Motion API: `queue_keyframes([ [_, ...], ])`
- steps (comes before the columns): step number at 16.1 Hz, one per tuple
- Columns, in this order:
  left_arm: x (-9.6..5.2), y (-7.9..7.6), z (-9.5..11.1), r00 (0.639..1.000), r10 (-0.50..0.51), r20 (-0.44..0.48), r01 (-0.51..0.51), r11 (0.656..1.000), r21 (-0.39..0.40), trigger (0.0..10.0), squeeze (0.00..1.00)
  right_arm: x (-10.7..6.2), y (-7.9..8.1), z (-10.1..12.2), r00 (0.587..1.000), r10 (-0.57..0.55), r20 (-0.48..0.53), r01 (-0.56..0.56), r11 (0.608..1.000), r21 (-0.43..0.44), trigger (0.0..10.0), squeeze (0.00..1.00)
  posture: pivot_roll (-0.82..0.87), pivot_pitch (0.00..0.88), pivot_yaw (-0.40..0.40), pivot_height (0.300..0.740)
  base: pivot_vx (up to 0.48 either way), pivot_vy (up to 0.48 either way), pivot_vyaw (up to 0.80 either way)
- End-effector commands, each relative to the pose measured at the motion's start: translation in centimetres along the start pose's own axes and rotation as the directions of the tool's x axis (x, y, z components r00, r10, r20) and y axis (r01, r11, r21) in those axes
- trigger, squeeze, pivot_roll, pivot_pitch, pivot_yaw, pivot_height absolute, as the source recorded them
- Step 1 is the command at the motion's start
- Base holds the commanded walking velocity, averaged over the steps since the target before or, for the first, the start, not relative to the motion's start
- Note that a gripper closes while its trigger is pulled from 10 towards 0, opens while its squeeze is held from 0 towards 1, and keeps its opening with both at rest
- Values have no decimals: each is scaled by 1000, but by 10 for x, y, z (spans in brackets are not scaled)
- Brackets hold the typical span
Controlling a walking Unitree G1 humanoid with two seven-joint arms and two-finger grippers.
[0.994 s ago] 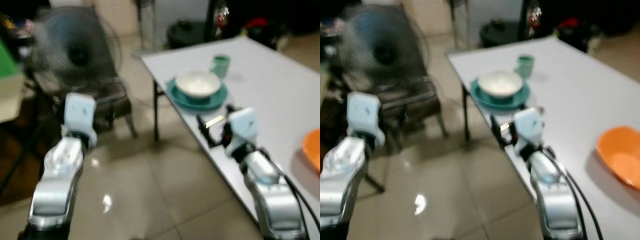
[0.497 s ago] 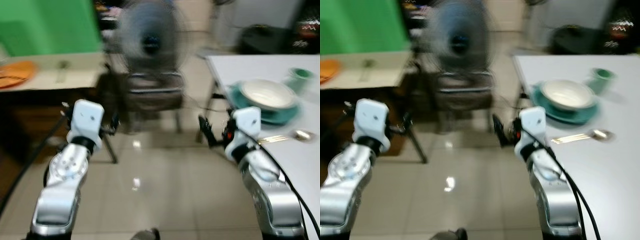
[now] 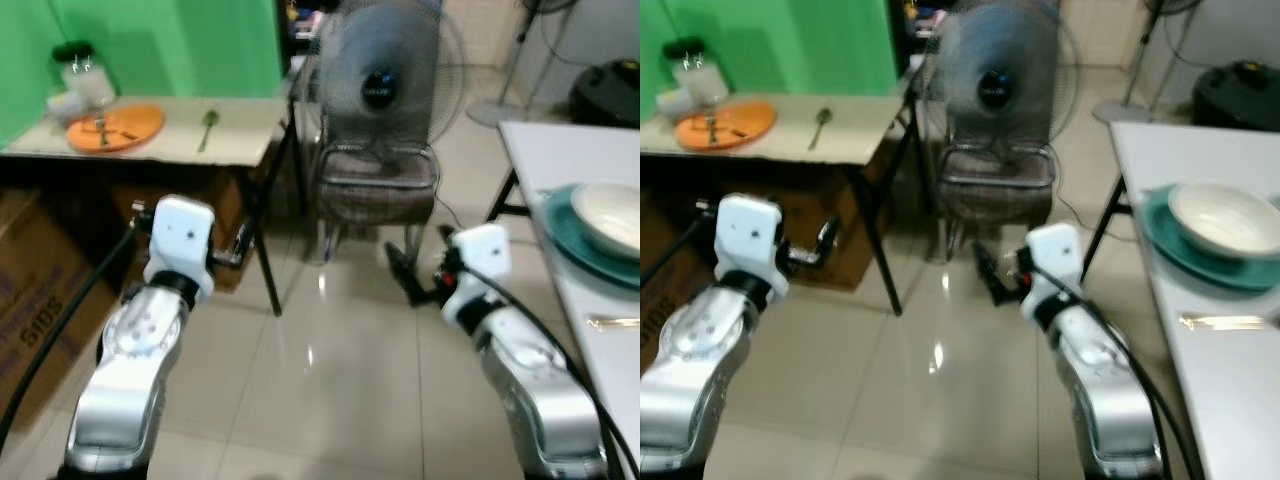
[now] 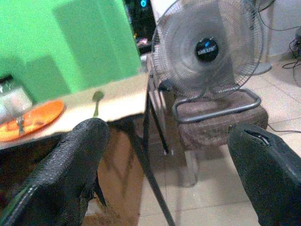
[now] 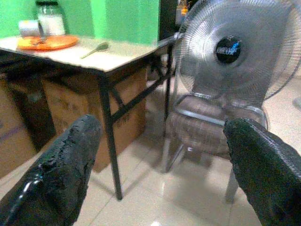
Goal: Setting the table
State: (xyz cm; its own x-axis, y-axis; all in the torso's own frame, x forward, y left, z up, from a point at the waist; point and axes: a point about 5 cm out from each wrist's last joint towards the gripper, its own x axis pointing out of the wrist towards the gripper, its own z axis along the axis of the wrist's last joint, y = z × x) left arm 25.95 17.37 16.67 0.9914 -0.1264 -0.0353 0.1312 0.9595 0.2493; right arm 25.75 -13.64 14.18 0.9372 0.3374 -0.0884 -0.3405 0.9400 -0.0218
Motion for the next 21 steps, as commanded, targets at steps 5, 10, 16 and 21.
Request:
queue_keyframes([
  [5, -11, -1, -16, 1000, 21, -21, -22, 998, -62, 10000, 0, 8, 4, 3, 999, 16, 28, -16, 1000, -12, 10000, 1000, 100, 0, 9, 740, 263, 0, 754],
  [10, -15, -1, -15, 999, 54, 0, -54, 994, -92, 10000, 0, 10, -9, 10, 996, -58, 71, 56, 998, 39, 10000, 1000, 134, 0, -24, 740, 276, 0, 694],
  [16, -18, 1, -17, 1000, 30, 3, -30, 998, -59, 10000, 0, 0, -23, -13, 982, -188, 15, 187, 981, 58, 10000, 1000, 136, 0, -4, 740, 281, 0, 0],
  [21, -12, 5, -17, 1000, 27, 8, -26, 999, -22, 10000, 0, 2, -19, -13, 986, -162, 26, 159, 983, 89, 10000, 1000, 161, 0, 12, 740, 364, 0, 454],
])
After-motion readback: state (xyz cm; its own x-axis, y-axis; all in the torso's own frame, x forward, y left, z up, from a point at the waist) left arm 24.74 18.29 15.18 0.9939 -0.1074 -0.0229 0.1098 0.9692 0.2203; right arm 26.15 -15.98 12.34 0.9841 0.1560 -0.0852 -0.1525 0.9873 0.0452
